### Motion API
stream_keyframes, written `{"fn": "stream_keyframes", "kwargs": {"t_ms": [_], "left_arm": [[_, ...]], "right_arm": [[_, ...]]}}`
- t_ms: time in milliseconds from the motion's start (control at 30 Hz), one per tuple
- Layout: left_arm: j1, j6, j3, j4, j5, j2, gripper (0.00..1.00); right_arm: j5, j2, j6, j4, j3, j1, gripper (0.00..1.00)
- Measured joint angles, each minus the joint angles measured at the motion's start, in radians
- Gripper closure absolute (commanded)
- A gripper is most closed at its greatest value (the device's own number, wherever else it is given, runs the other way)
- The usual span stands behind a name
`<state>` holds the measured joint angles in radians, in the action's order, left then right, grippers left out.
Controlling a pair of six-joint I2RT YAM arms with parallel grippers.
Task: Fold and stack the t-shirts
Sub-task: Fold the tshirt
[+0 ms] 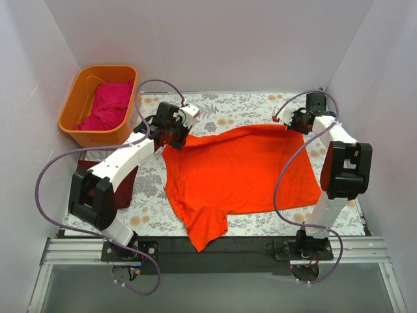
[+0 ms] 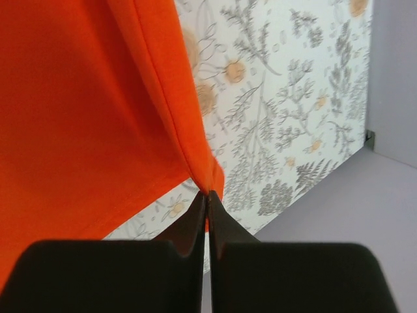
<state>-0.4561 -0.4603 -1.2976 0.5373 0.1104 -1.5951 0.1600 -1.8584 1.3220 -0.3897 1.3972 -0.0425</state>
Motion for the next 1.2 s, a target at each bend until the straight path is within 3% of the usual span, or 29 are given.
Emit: {"fn": "stream_keyframes", "kwargs": {"t_ms": [233,533,1200], "left_arm": [[-0.063,-0.056,0.107,0.084,0.035,0.102,1.0],[-0.099,-0.132,0.225,0.109,0.051,0.083,1.0],[-0.097,-0.139,0.227,0.1,-0.012,0.063,1.0]], "right_arm": [[0.004,0.037,0.038,-0.014,-0.122,-0.032,0.99],[0.001,0.037,0.048,-0.024,-0.165,-0.034,0.99],[0.012,0.04,0.077,-0.065,-0.128,-0.089,0.99]]}}
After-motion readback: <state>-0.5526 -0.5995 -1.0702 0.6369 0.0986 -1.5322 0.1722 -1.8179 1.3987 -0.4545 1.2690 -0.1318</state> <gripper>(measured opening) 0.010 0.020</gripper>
